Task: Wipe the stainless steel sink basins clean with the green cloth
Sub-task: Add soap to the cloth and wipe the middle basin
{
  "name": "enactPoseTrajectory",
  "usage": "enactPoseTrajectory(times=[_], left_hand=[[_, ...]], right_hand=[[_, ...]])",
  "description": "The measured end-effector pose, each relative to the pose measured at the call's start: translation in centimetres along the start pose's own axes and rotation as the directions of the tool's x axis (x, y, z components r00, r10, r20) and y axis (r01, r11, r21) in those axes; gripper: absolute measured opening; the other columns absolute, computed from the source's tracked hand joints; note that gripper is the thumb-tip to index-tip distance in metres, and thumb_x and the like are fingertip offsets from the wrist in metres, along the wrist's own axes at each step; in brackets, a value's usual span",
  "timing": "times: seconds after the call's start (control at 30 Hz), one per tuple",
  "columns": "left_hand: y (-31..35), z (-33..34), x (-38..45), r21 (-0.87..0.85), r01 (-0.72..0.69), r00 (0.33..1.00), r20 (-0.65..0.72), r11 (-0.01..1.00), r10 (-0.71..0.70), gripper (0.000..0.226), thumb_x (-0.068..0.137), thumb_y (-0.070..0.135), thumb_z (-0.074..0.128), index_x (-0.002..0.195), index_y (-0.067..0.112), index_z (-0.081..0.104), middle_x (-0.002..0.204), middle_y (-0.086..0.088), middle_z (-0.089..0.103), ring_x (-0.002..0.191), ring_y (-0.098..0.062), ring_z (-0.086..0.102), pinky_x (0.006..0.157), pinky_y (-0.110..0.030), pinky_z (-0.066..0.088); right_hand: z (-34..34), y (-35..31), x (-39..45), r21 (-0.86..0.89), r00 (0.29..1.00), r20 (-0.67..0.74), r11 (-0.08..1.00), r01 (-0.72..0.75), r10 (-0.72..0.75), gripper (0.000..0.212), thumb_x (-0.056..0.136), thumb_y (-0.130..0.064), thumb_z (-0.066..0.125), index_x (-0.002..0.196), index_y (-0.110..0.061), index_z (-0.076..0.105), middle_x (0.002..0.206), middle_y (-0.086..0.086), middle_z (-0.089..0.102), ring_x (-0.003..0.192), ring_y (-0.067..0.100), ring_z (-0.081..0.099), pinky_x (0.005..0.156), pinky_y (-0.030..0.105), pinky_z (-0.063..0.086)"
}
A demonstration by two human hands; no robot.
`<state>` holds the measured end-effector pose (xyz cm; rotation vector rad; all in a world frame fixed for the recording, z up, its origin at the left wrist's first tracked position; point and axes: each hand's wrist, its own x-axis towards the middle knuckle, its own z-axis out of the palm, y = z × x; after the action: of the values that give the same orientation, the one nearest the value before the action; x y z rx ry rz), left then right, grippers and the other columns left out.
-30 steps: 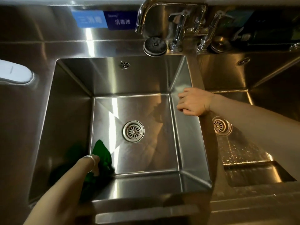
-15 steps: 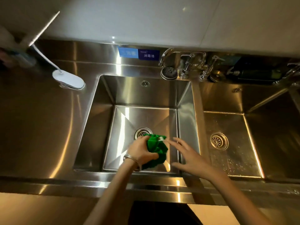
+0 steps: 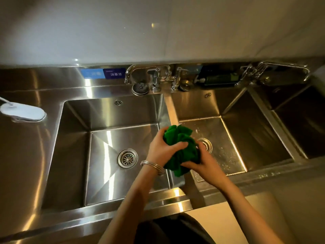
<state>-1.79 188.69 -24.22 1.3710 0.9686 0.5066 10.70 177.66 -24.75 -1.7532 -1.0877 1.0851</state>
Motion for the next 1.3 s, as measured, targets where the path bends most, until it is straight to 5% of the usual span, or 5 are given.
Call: enactPoseTrajectory(times=[0.27, 0.43, 0.8, 1.1, 1.3], left_hand=[[1.5, 5.0, 2.6, -0.402, 0.157, 0.982, 0.163, 0.902, -0.098, 0.068, 0.061, 0.034, 0.077, 0.120, 0.009, 0.055, 0.111, -0.013, 0.065, 0.100, -0.026, 0.064, 0.082, -0.035, 0.054], [1.2, 10.9, 3.1, -0.251, 0.123, 0.987, 0.133, 0.960, -0.092, 0.046, 0.064, 0.032, 0.081, 0.105, 0.023, 0.062, 0.106, -0.005, 0.067, 0.099, -0.022, 0.065, 0.082, -0.033, 0.053], [-1.9, 14.6, 2.0, 0.303, 0.053, 0.982, 0.158, 0.951, -0.105, 0.069, 0.045, 0.053, 0.081, 0.107, 0.026, 0.065, 0.101, 0.002, 0.070, 0.096, -0.013, 0.065, 0.092, -0.033, 0.050], [-8.7, 13.3, -3.3, 0.936, -0.202, 0.975, 0.165, 0.290, 0.145, 0.060, 0.065, 0.058, 0.049, 0.112, 0.022, 0.061, 0.105, -0.006, 0.065, 0.096, -0.035, 0.059, 0.072, -0.048, 0.049], [-10.1, 12.6, -5.1, 0.822, -0.507, 0.856, 0.445, 0.258, 0.265, 0.049, 0.078, 0.060, 0.046, 0.118, 0.033, 0.055, 0.126, 0.002, 0.059, 0.115, -0.021, 0.051, 0.094, -0.056, 0.041]], right_hand=[[-6.4, 1.6, -0.1, 0.186, 0.999, -0.038, 0.982, 0.003, 0.004, 0.050, 0.066, -0.042, 0.070, 0.107, -0.027, 0.047, 0.111, -0.004, 0.057, 0.103, 0.006, 0.059, 0.086, 0.027, 0.052], [-13.3, 3.8, -0.6, -0.116, 0.997, -0.073, 0.993, 0.022, -0.031, 0.023, 0.086, -0.015, 0.064, 0.078, -0.018, 0.044, 0.070, -0.001, 0.053, 0.064, 0.003, 0.049, 0.062, 0.024, 0.039], [-18.7, 9.4, -4.8, -0.424, 0.946, 0.254, 0.856, 0.295, -0.201, 0.032, 0.077, 0.002, 0.063, 0.105, -0.010, 0.053, 0.101, -0.003, 0.053, 0.093, 0.009, 0.047, 0.077, 0.021, 0.034], [-10.6, 15.1, -5.0, -0.540, 0.932, 0.363, 0.811, 0.227, -0.020, 0.048, 0.091, -0.010, 0.049, 0.136, -0.026, 0.044, 0.129, 0.010, 0.049, 0.119, 0.027, 0.046, 0.096, 0.031, 0.037], [-8.3, 14.8, -6.0, -0.735, 0.960, 0.274, 0.656, 0.172, 0.054, 0.044, 0.091, -0.042, 0.051, 0.125, -0.014, 0.052, 0.127, 0.006, 0.054, 0.118, 0.027, 0.046, 0.096, 0.035, 0.038]])
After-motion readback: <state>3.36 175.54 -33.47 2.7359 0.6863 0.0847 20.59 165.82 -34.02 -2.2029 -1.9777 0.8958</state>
